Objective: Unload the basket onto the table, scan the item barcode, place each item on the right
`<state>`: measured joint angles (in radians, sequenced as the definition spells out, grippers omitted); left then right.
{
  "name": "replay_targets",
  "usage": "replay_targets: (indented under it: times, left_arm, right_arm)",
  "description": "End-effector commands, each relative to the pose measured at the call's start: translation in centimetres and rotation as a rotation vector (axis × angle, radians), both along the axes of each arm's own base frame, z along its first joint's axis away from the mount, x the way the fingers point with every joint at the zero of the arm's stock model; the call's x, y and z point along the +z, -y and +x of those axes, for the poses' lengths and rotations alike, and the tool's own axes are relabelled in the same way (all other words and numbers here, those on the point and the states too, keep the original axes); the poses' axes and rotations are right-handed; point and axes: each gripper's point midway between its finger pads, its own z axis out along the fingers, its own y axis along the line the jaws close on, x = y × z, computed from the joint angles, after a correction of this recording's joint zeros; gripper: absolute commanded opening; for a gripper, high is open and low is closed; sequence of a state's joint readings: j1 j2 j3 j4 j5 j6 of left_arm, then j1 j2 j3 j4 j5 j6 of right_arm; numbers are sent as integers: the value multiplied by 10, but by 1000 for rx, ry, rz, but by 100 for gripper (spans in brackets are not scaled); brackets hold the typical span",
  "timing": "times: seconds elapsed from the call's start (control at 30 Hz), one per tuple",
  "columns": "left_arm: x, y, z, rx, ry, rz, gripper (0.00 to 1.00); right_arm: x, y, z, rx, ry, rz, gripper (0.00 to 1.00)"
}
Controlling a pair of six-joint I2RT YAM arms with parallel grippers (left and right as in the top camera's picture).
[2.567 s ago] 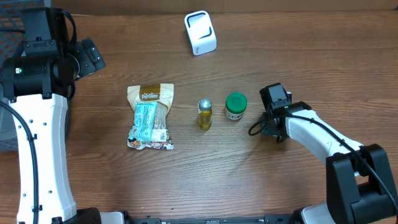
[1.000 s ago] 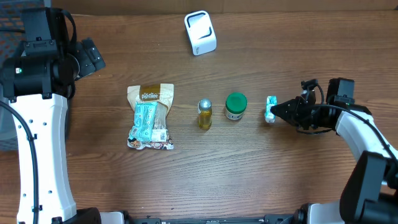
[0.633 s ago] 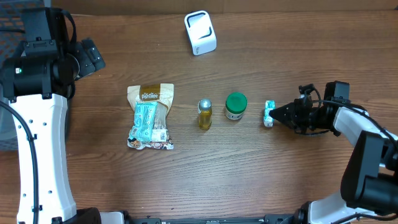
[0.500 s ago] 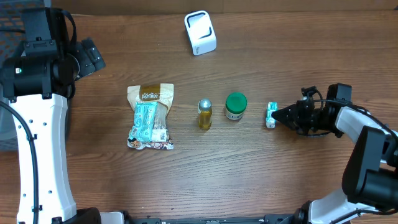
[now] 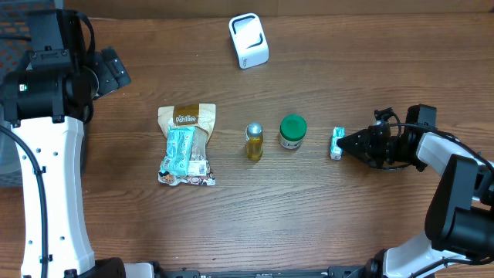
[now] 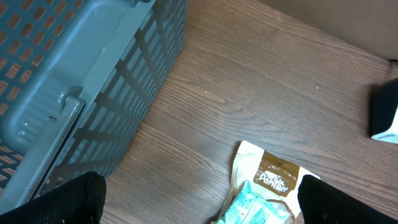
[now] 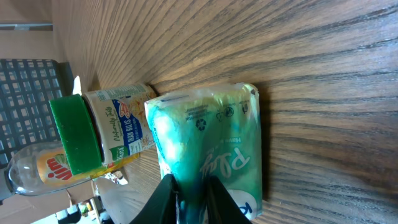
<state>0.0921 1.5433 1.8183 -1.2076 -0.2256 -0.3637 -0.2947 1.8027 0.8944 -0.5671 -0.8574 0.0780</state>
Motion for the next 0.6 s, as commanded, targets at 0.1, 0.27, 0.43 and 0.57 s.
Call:
replay_targets:
  times: [0.1,0.27,0.43,0.57]
  left_arm:
    - [1,-3,0,13,1,12,100]
    - [1,-3,0,13,1,12,100]
    - [1,-3,0,13,1,12,100]
    - [1,-3,0,13,1,12,100]
  right_arm:
    - [-5,3,-2,-2,-8,-23,22]
    - [-8,7,-4,-12,-29,-45,31]
    - [6,14,4,-26,-32,-47,52]
    - [25,28,12,-43,-29,-124,61]
